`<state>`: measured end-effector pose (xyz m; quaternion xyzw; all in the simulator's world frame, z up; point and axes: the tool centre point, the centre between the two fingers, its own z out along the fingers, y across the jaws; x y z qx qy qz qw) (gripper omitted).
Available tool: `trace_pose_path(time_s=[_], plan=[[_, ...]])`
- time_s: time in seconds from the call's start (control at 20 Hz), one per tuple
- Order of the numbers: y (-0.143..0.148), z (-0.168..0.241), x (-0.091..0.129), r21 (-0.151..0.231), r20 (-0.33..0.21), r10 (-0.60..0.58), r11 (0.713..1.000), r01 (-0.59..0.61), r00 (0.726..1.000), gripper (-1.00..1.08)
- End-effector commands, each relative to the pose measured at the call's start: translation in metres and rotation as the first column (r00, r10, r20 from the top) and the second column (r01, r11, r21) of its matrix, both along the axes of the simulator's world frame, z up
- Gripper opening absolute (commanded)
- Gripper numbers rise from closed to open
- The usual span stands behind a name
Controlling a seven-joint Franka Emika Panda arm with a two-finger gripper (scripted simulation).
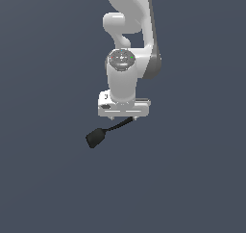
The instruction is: Pick up the object and move it to a goal position.
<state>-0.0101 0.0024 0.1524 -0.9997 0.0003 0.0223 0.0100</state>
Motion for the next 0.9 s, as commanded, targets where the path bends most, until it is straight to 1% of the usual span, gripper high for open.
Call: trace_pose_path(time_s=[0.0,0.15,0.4,0.65,0.85], plan=[[0.0,0.0,0.0,0.0,0.0,0.0,1.0,0.0,1.0,1.0],[0.001,0.004,0.003,0.0,0.011,-0.002,1.0,0.002,1.0,1.0],[0.004,0.019,0.013,0.001,0.049,-0.007,1.0,0.007,0.999,1.0],[0.004,0.019,0.013,0.001,0.048,-0.011,1.0,0.01,0.999,1.0],[0.003,0.016,0.012,0.002,0.048,-0.035,0.999,0.035,0.998,1.0]])
